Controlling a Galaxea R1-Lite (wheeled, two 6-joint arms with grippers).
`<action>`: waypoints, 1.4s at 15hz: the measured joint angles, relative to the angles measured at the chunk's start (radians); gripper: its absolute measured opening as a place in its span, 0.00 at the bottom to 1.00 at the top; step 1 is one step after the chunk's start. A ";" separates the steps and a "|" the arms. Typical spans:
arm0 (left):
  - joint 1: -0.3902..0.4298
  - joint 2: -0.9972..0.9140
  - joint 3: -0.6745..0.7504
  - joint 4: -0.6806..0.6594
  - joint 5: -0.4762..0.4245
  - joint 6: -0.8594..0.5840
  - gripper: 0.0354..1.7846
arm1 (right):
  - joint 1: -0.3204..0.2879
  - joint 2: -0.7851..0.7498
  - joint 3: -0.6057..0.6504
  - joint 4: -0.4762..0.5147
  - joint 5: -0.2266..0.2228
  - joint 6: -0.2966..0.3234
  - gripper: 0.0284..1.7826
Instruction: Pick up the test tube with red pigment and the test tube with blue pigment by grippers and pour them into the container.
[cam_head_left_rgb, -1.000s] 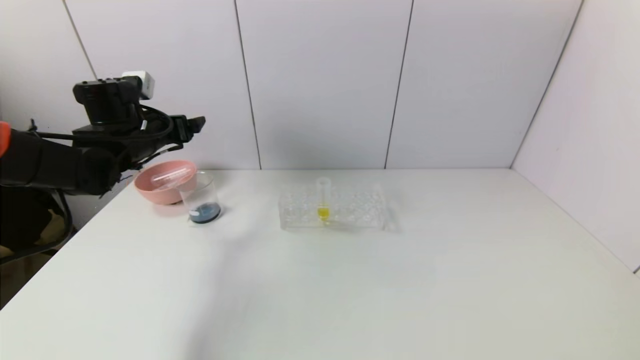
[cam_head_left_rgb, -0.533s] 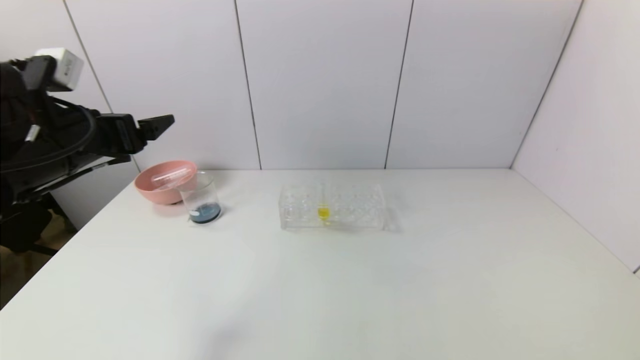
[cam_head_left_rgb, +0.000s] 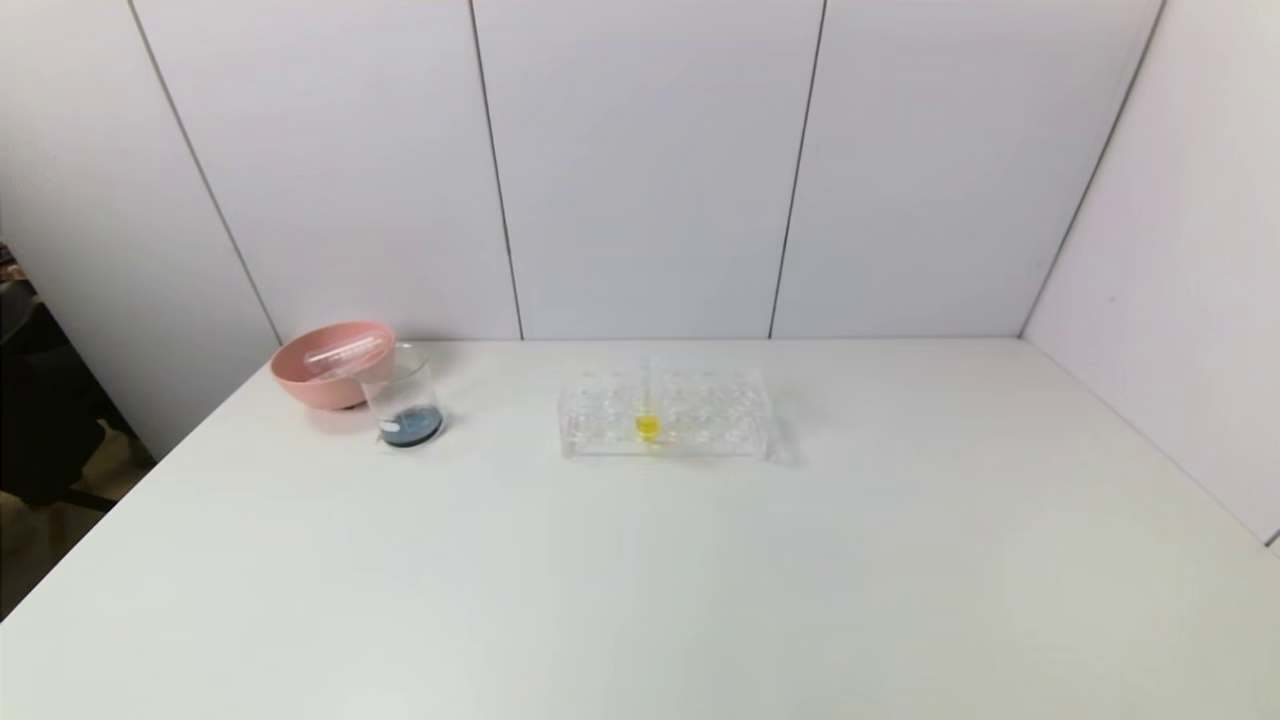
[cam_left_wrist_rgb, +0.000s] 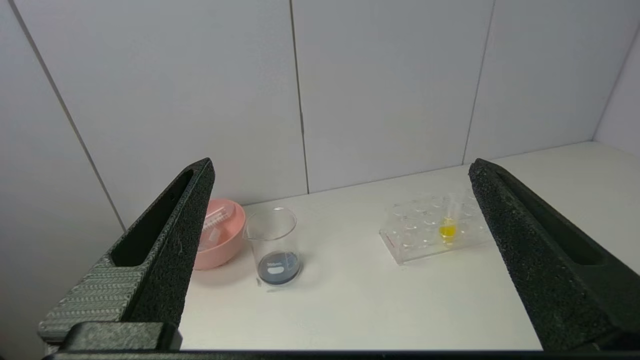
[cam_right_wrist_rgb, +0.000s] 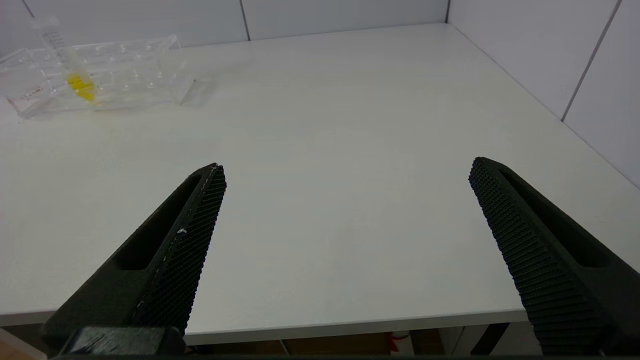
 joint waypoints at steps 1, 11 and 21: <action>0.000 -0.103 0.023 0.051 -0.008 0.000 1.00 | 0.000 0.000 0.000 0.000 0.000 0.000 1.00; 0.000 -0.697 0.348 0.176 0.211 0.033 1.00 | 0.000 0.000 0.000 0.000 0.000 0.000 1.00; 0.000 -0.720 0.639 0.324 0.263 0.011 1.00 | 0.000 0.000 0.000 0.000 0.000 -0.001 1.00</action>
